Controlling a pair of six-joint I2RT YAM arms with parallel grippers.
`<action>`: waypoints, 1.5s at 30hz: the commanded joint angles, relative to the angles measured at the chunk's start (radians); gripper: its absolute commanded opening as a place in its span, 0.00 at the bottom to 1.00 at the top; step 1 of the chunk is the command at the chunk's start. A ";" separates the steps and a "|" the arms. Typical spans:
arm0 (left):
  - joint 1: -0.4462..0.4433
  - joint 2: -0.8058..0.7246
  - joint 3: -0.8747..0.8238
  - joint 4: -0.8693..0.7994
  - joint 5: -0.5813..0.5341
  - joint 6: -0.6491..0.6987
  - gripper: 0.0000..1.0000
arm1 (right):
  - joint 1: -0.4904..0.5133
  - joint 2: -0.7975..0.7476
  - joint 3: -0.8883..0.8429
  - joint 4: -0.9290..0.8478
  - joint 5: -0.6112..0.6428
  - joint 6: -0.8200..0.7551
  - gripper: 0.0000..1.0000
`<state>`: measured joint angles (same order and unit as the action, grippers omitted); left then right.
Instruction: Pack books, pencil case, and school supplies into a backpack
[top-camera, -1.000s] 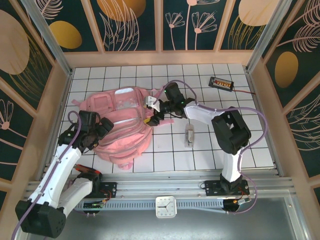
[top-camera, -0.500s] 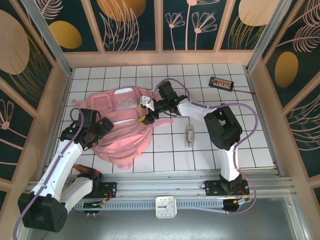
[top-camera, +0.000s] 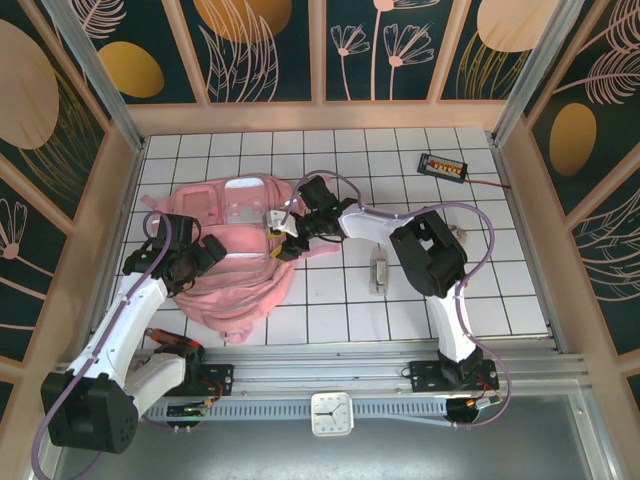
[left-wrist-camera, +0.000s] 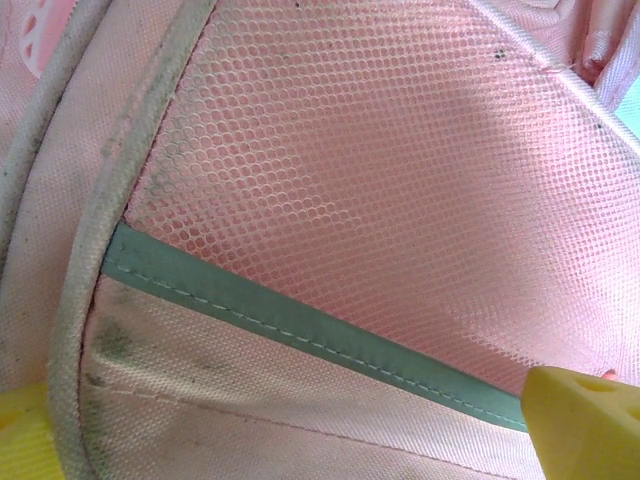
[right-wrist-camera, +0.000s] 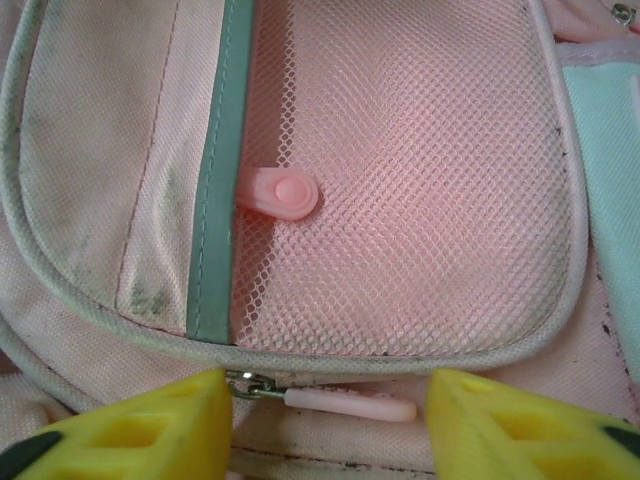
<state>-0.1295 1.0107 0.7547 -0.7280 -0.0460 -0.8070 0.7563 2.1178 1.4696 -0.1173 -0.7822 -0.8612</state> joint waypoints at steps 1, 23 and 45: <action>0.008 -0.003 -0.020 0.027 0.011 0.029 0.99 | 0.035 0.014 -0.023 0.023 0.027 0.006 0.44; 0.013 -0.004 -0.031 0.032 0.018 0.062 0.99 | 0.070 -0.071 -0.130 -0.027 0.206 -0.104 0.53; 0.014 0.006 0.142 -0.083 -0.030 0.220 0.99 | 0.077 -0.209 -0.167 -0.078 0.350 -0.087 0.00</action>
<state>-0.1230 1.0130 0.8120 -0.7704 -0.0441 -0.6777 0.8452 1.9839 1.3254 -0.1143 -0.4629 -0.9619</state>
